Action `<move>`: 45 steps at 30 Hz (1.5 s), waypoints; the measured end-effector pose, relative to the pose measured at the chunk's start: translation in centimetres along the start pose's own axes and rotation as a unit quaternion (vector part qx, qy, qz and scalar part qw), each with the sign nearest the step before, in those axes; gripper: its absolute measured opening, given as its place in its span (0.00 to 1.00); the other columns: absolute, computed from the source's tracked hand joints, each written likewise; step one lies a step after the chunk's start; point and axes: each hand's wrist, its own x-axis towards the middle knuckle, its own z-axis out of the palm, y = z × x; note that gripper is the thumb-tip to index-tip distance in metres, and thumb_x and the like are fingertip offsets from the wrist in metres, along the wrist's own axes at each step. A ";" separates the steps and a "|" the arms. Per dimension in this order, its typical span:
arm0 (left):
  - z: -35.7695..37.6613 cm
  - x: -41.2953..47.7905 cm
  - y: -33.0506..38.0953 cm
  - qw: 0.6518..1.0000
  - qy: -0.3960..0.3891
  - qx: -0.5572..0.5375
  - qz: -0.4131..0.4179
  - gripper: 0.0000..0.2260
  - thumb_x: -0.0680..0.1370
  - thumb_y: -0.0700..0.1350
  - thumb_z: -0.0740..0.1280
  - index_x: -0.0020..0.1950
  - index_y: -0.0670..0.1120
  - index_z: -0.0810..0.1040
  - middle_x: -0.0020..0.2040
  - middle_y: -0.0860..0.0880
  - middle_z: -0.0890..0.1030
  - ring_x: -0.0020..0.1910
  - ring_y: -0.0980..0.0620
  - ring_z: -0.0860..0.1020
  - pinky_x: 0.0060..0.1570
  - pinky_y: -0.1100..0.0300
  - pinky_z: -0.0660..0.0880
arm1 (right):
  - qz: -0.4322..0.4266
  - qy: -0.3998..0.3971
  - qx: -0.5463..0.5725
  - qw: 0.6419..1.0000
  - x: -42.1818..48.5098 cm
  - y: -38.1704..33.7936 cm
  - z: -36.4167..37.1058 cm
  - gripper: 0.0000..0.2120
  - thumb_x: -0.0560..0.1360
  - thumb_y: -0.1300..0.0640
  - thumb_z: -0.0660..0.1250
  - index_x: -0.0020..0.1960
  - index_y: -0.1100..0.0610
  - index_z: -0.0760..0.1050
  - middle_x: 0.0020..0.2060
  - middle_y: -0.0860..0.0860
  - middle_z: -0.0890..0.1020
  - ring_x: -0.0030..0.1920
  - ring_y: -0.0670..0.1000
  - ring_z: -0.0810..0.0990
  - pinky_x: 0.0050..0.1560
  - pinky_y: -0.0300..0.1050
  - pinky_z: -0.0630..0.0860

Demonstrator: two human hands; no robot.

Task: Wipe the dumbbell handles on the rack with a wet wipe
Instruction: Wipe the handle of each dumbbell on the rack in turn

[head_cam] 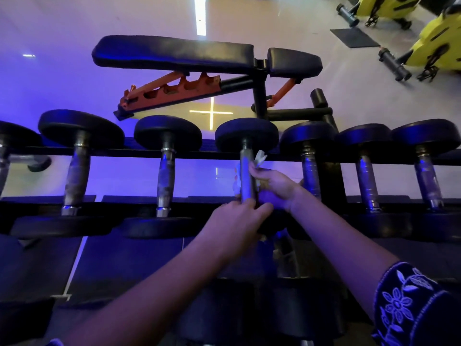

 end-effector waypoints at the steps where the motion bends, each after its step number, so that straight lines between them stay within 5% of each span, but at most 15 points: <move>1: -0.1 0.5 -0.1 1.000 -0.013 0.002 0.019 0.24 0.79 0.54 0.64 0.73 0.51 0.62 0.61 0.46 0.74 0.59 0.41 0.75 0.48 0.50 0.71 | -0.004 0.007 0.005 1.000 -0.1 0.0 0.1 0.12 0.78 0.52 0.59 0.49 0.61 0.74 0.42 0.57 0.77 0.40 0.55 0.78 0.50 0.51 0.77; 6: -0.7 1.5 -2.6 0.992 -0.038 -0.066 0.100 0.23 0.76 0.51 0.69 0.69 0.47 0.71 0.57 0.47 0.79 0.52 0.42 0.77 0.46 0.54 0.69 | 0.001 0.102 -0.003 0.995 0.4 -0.3 1.9 0.13 0.81 0.55 0.57 0.42 0.62 0.72 0.30 0.56 0.77 0.25 0.52 0.78 0.29 0.39 0.76; 9: 0.0 0.2 -4.3 0.974 -0.035 -0.213 0.065 0.26 0.71 0.47 0.75 0.68 0.49 0.74 0.56 0.50 0.81 0.52 0.49 0.79 0.49 0.56 0.74 | -0.031 0.210 -0.112 0.971 1.5 0.1 3.0 0.10 0.78 0.53 0.64 0.45 0.61 0.73 0.35 0.57 0.77 0.32 0.55 0.78 0.37 0.47 0.79; 12: 0.2 -1.1 -5.9 0.975 -0.025 -0.222 0.022 0.25 0.70 0.47 0.77 0.65 0.52 0.75 0.52 0.53 0.83 0.49 0.52 0.79 0.48 0.58 0.74 | -0.071 0.280 -0.238 0.927 2.1 0.7 3.0 0.12 0.73 0.48 0.67 0.45 0.58 0.75 0.39 0.57 0.82 0.41 0.57 0.81 0.46 0.49 0.80; 15: -0.3 -1.4 -6.5 0.984 -0.025 -0.174 0.010 0.25 0.69 0.51 0.77 0.64 0.55 0.76 0.48 0.54 0.84 0.45 0.52 0.79 0.43 0.59 0.73 | -0.065 0.233 -0.270 0.932 1.0 0.1 2.6 0.12 0.73 0.48 0.68 0.43 0.57 0.76 0.42 0.57 0.82 0.44 0.57 0.81 0.42 0.46 0.75; 19: -0.6 -1.1 -6.5 0.970 -0.061 -0.233 -0.017 0.25 0.67 0.50 0.80 0.63 0.53 0.79 0.45 0.53 0.85 0.42 0.56 0.80 0.42 0.63 0.72 | -0.114 0.160 -0.223 0.955 -2.8 -0.7 1.9 0.08 0.77 0.57 0.66 0.41 0.58 0.79 0.36 0.53 0.78 0.36 0.49 0.75 0.40 0.41 0.72; 23: -0.9 -0.7 -6.8 0.957 -0.078 -0.275 -0.049 0.25 0.63 0.50 0.82 0.59 0.55 0.83 0.43 0.55 0.86 0.42 0.59 0.82 0.45 0.63 0.75 | -0.186 0.284 -0.436 0.833 -4.5 1.5 3.0 0.04 0.67 0.63 0.75 0.41 0.57 0.85 0.33 0.46 0.79 0.35 0.41 0.76 0.34 0.20 0.67; 27: -0.7 -0.9 -6.6 0.952 -0.069 -0.292 -0.055 0.23 0.62 0.49 0.82 0.57 0.54 0.84 0.42 0.55 0.86 0.42 0.60 0.82 0.46 0.59 0.77 | -0.279 0.340 -0.435 0.785 -2.1 0.0 3.4 0.03 0.66 0.63 0.76 0.37 0.57 0.84 0.31 0.48 0.81 0.30 0.40 0.73 0.30 0.22 0.66; 34: -0.7 -0.9 -6.7 0.949 -0.067 -0.305 -0.054 0.23 0.63 0.49 0.82 0.56 0.54 0.84 0.42 0.56 0.86 0.42 0.62 0.82 0.45 0.60 0.77 | -0.275 0.320 -0.471 0.775 -2.8 0.9 2.6 0.05 0.65 0.62 0.77 0.37 0.57 0.81 0.32 0.47 0.81 0.31 0.43 0.75 0.29 0.27 0.67; 38: -0.4 -0.8 -6.8 0.950 -0.063 -0.301 -0.053 0.23 0.62 0.50 0.82 0.56 0.54 0.85 0.43 0.56 0.86 0.43 0.60 0.82 0.46 0.59 0.78 | -0.281 0.324 -0.394 0.813 -2.7 0.8 2.1 0.14 0.63 0.62 0.79 0.43 0.54 0.77 0.35 0.47 0.80 0.35 0.43 0.78 0.35 0.30 0.73; 45: -0.4 -0.9 -6.9 0.944 -0.062 -0.319 -0.052 0.24 0.62 0.48 0.82 0.57 0.54 0.84 0.42 0.57 0.86 0.41 0.64 0.82 0.44 0.63 0.77 | -0.244 0.323 -0.342 0.848 -0.1 -1.0 1.6 0.04 0.69 0.61 0.74 0.42 0.57 0.81 0.38 0.51 0.82 0.39 0.48 0.79 0.41 0.37 0.75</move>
